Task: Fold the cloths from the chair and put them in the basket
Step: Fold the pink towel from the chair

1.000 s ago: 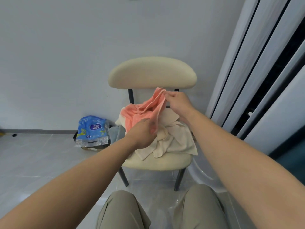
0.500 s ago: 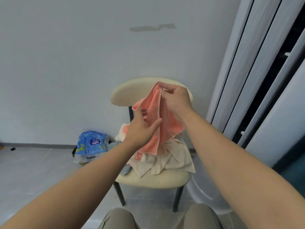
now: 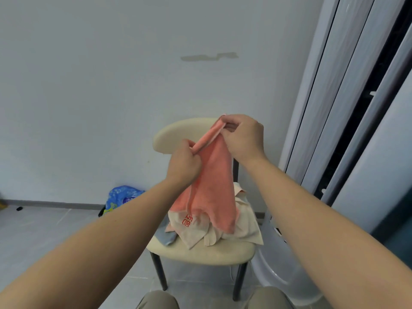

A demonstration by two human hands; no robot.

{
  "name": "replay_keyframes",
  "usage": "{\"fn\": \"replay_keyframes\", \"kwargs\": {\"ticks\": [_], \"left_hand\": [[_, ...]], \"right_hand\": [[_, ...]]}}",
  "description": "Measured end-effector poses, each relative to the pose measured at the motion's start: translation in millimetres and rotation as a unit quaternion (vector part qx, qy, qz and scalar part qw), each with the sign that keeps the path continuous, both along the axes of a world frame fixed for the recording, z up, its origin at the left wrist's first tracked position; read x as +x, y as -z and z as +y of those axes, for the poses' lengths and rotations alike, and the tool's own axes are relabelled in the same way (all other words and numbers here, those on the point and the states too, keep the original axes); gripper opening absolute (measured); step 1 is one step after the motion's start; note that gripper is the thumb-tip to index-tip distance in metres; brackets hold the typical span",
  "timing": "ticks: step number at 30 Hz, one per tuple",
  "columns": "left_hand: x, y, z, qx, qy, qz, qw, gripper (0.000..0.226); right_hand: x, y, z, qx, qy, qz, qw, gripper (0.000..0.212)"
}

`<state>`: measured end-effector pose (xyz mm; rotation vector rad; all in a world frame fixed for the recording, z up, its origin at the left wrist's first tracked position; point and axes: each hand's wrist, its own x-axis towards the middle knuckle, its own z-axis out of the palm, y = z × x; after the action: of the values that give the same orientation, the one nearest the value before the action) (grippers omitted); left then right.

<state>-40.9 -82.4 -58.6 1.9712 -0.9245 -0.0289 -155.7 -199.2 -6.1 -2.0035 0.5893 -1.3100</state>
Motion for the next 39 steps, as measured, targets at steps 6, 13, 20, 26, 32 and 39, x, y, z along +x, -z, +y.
{"fn": "replay_keyframes", "kwargs": {"ticks": [6,13,20,26,32,39], "left_hand": [[9,-40,-3,-0.062,-0.005,-0.053,0.997,0.015],[20,-62,11,-0.053,-0.029,-0.136,0.989,0.026],[36,-55,34,0.06,-0.07,-0.192,0.977,0.04],[47,-49,42,0.106,-0.093,-0.129,0.982,0.026],[47,-46,47,0.039,-0.008,-0.051,0.998,0.013],[38,-44,41,0.029,0.016,0.05,0.998,0.018]], "right_hand": [[-15,7,-10,-0.041,0.074,0.064,0.994,0.024],[-17,-8,-5,0.045,0.024,0.128,0.99,0.012],[-16,-15,3,0.058,0.019,0.118,0.991,0.016],[-15,-13,8,0.054,0.012,0.125,0.991,0.018],[-18,-10,5,0.006,0.112,0.171,0.979,0.025],[-16,-10,2,0.034,0.163,0.22,0.961,0.039]]}}
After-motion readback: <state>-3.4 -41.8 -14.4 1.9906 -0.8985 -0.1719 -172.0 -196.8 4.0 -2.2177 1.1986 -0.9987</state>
